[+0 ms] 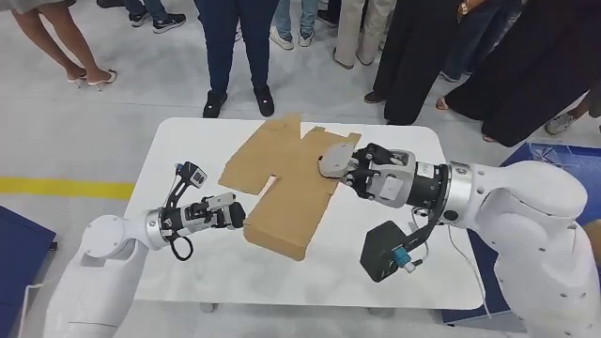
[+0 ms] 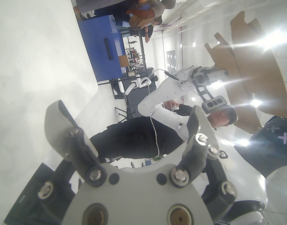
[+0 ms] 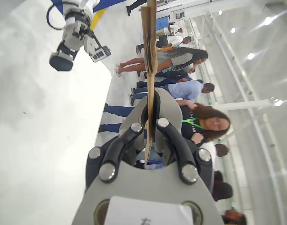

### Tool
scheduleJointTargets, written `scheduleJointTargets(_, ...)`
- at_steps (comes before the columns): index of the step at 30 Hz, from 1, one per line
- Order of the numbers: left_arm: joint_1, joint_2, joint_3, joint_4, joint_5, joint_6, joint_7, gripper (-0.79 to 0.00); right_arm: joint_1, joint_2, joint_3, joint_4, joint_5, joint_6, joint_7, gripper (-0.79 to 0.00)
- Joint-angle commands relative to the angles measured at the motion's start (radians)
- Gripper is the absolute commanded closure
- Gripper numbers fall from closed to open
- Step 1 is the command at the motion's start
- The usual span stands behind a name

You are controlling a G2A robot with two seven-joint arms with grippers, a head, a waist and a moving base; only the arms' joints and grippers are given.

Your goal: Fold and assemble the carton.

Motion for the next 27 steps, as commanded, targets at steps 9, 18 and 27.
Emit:
scheduleJointTargets(9, 0.0, 0.0, 0.0, 0.0, 0.0, 0.0, 0.0, -0.785, -0.123, 0.041, 0.121, 0.04, -0.201, 0.376, -0.365, 0.0)
scheduleJointTargets(18, 0.0, 0.0, 0.0, 0.0, 0.0, 0.0, 0.0, -0.785, -0.108, 0.019, 0.121, 0.099, 0.463, 0.08, -0.177, 0.0)
scheduleJointTargets(27, 0.0, 0.0, 0.0, 0.0, 0.0, 0.0, 0.0, -0.785, -0.113, 0.018, -0.053, 0.128, 1.709, -0.104, 0.498, 0.0)
